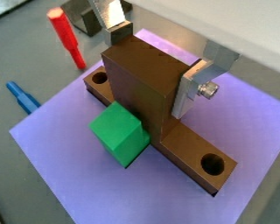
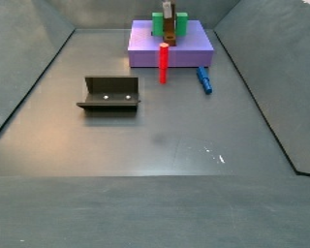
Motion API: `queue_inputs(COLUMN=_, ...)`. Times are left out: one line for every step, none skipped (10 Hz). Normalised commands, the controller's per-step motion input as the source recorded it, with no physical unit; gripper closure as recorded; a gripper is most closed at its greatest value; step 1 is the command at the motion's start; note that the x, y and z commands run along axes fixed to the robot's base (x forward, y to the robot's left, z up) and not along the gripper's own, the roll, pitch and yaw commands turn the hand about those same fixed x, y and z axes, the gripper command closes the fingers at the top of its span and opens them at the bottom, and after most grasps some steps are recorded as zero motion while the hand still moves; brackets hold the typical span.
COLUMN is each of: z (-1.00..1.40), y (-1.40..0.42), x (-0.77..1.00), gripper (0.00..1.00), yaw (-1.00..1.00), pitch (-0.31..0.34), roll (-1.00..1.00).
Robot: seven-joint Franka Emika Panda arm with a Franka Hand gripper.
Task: Pick up the brown object. Move up. Place the brown object on the fixture. Regrasp the brown object. Move to above the board. Insert the brown object.
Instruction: Insert the brown object.
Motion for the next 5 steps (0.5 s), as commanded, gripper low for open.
queue_inputs(z=-0.37, y=0.00, x=0.00, gripper=1.00, yaw=0.00, pitch=0.000, roll=0.00)
queue_inputs(z=-0.52, y=-0.03, x=0.00, gripper=1.00, yaw=0.00, pitch=-0.004, roll=0.04)
queue_inputs(z=-0.49, y=-0.03, x=0.00, gripper=1.00, yaw=0.00, pitch=0.000, roll=0.05)
queue_inputs(z=0.00, y=0.00, x=0.00, gripper=1.00, yaw=0.00, pitch=0.026, roll=0.00)
queue_inputs(z=0.00, y=0.00, x=0.00, gripper=1.00, yaw=0.00, pitch=0.000, roll=0.00)
